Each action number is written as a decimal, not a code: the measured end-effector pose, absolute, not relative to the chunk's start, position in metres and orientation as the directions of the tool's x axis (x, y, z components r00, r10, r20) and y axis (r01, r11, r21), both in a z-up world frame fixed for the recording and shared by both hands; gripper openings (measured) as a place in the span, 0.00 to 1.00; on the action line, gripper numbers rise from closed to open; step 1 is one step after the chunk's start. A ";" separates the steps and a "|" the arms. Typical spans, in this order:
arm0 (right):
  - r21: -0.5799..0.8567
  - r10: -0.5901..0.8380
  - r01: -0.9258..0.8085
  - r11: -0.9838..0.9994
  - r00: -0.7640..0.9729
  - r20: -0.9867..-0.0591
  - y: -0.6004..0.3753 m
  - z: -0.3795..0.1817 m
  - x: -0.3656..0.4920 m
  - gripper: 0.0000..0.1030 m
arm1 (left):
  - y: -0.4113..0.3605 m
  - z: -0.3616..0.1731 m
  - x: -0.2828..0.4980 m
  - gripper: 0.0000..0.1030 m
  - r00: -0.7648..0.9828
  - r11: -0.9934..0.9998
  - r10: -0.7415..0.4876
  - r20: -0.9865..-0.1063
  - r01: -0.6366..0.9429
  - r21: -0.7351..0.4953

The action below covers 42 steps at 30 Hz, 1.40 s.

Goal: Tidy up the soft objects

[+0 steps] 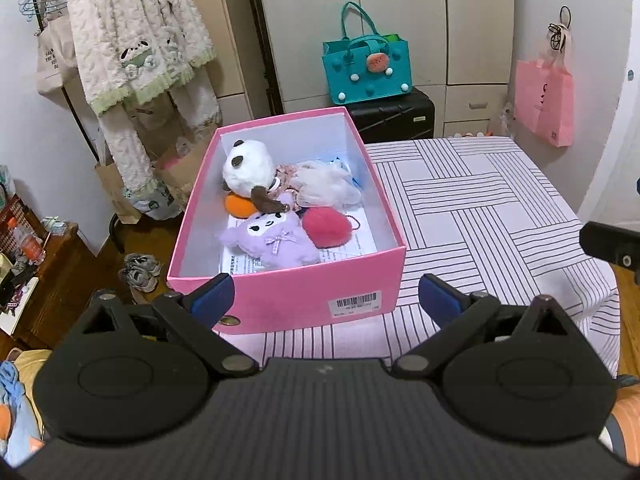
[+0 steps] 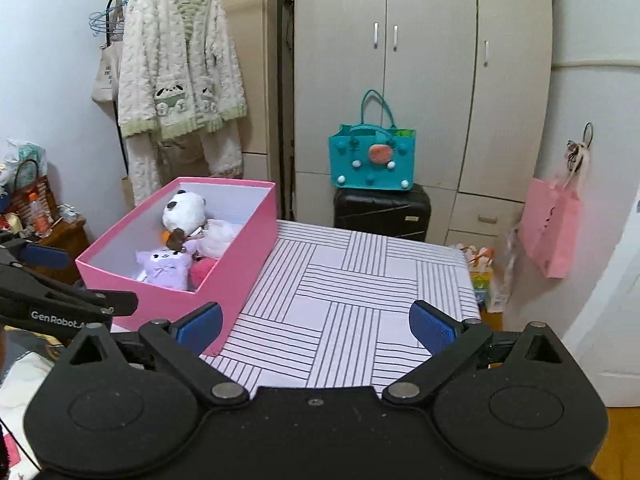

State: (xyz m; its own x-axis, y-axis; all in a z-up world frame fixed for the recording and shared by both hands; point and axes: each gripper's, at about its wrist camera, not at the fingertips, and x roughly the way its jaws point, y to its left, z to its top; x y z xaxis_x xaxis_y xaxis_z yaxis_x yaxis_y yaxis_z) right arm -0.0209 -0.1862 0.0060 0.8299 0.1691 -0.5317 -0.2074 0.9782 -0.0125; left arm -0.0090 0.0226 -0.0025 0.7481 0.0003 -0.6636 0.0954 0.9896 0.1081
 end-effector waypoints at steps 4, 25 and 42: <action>-0.023 0.151 -0.191 0.981 0.838 -0.525 -0.185 0.006 -0.023 0.98 | 0.026 -0.004 -0.007 0.97 0.743 0.992 0.001 -0.670 0.085 0.096; -0.017 0.088 -0.110 0.994 0.865 -0.495 -0.183 -0.012 -0.029 0.98 | 0.030 -0.015 -0.015 0.97 0.810 0.991 -0.017 -0.587 0.090 0.096; -0.050 0.028 -0.058 0.997 0.882 -0.471 -0.181 -0.014 -0.033 0.98 | 0.035 -0.021 -0.014 0.97 0.827 0.996 -0.008 -0.563 0.057 0.070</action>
State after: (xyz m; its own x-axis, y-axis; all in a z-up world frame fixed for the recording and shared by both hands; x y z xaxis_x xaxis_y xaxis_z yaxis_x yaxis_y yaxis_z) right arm -0.0335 -0.1810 -0.0138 0.8817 0.0280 -0.4710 -0.0583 0.9971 -0.0498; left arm -0.0145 0.0351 -0.0207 0.8266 -0.0082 -0.5627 0.0573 0.9959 0.0696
